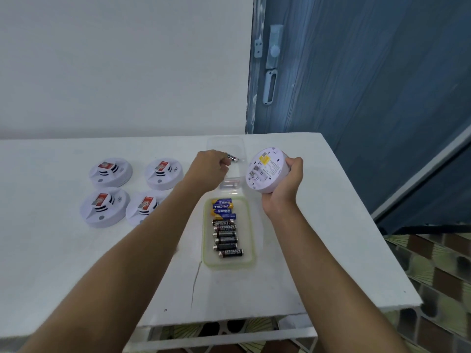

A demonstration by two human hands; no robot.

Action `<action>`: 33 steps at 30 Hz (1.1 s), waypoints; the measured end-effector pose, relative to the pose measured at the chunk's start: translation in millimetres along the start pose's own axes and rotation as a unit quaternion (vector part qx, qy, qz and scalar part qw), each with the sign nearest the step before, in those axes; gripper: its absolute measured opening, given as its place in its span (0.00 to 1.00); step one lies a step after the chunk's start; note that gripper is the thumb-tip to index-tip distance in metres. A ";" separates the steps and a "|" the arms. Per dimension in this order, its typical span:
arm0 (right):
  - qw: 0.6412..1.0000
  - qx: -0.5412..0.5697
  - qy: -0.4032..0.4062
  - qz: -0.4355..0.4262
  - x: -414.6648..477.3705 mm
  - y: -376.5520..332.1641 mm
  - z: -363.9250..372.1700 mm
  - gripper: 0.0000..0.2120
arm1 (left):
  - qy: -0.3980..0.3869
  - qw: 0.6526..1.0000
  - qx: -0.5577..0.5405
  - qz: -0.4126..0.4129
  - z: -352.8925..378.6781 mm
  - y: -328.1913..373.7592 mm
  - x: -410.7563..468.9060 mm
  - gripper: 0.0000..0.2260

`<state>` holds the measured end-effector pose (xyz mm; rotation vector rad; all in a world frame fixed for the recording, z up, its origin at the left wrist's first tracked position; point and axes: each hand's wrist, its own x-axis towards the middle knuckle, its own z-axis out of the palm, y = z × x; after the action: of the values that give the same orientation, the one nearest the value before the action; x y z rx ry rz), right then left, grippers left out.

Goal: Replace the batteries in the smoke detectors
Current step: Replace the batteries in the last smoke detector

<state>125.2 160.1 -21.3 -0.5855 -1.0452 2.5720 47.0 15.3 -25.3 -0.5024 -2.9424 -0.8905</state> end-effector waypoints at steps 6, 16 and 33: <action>1.000 -0.008 -0.009 0.016 20.5 -5.6 2.5 0.12 | -0.137 0.976 0.169 0.032 1.5 5.1 37.5 0.10; 0.999 -0.008 -0.010 0.030 41.2 -7.9 5.8 0.13 | -0.064 0.963 0.261 0.032 23.1 1.7 67.4 0.14; 1.000 -0.006 0.001 0.029 49.6 -11.7 9.2 0.13 | 0.006 0.991 0.126 0.045 23.4 9.4 65.5 0.10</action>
<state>79.0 183.6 -19.6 -0.6304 -1.0578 2.6163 -10.6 54.9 -32.1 -0.6043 -2.9337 -0.5007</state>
